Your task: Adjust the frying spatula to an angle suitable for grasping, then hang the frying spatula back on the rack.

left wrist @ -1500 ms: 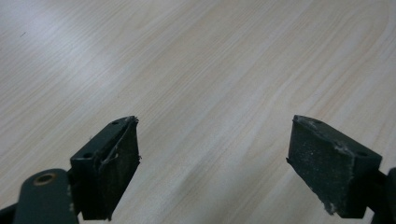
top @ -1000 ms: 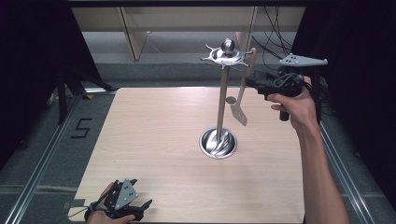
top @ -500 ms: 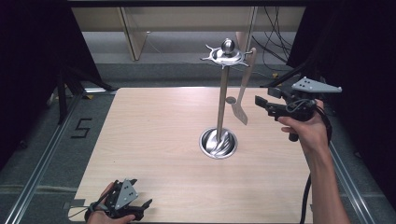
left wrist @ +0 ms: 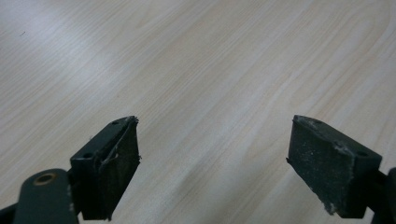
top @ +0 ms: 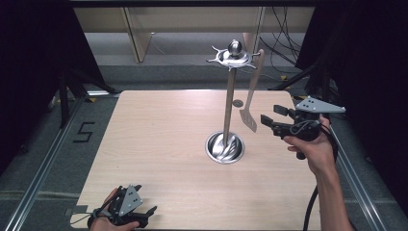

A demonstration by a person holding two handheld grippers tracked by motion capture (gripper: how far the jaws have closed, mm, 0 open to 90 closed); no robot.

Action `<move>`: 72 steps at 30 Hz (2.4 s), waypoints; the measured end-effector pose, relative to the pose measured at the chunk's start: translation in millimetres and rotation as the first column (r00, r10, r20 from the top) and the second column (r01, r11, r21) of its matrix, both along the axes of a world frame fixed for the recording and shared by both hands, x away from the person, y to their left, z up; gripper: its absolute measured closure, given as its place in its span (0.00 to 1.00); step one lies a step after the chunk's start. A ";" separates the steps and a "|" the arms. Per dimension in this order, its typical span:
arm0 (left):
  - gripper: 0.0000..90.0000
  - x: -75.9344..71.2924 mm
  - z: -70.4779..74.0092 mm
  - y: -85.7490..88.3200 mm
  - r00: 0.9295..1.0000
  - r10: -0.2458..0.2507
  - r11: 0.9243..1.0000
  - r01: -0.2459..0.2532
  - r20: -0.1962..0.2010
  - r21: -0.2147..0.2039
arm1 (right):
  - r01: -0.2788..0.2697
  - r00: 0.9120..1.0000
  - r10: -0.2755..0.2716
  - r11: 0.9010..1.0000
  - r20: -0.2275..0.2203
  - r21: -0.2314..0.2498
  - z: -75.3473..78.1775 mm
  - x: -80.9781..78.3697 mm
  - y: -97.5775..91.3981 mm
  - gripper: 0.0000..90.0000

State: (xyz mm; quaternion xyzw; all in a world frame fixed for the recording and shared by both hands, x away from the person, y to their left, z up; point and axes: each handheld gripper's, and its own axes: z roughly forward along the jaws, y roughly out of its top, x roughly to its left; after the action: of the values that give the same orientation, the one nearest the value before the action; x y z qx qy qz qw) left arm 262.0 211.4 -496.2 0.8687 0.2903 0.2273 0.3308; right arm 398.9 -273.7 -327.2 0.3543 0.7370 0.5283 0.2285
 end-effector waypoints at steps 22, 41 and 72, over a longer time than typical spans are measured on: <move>0.18 1.5 0.0 -1.2 1.000 0.012 1.000 -0.012 0.008 -0.006 | -0.005 0.997 0.002 0.999 -0.071 -0.040 -45.6 -12.8 0.8 0.38; 0.18 0.3 1.0 -2.2 1.000 0.015 1.000 -0.015 0.012 -0.024 | -0.027 0.987 0.006 0.991 -0.162 -0.131 -87.8 -30.0 1.6 0.37; 0.18 0.9 1.5 -1.1 1.000 0.002 1.000 -0.002 0.008 -0.008 | -0.068 0.965 0.024 0.985 -0.262 -0.160 -119.3 -43.3 9.8 0.35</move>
State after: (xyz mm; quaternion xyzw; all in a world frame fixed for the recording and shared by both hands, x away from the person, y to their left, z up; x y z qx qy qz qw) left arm 262.9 210.3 -494.7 0.8662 0.2908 0.2299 0.3350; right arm 355.7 -263.9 -446.5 0.3824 0.8105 0.4187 0.1467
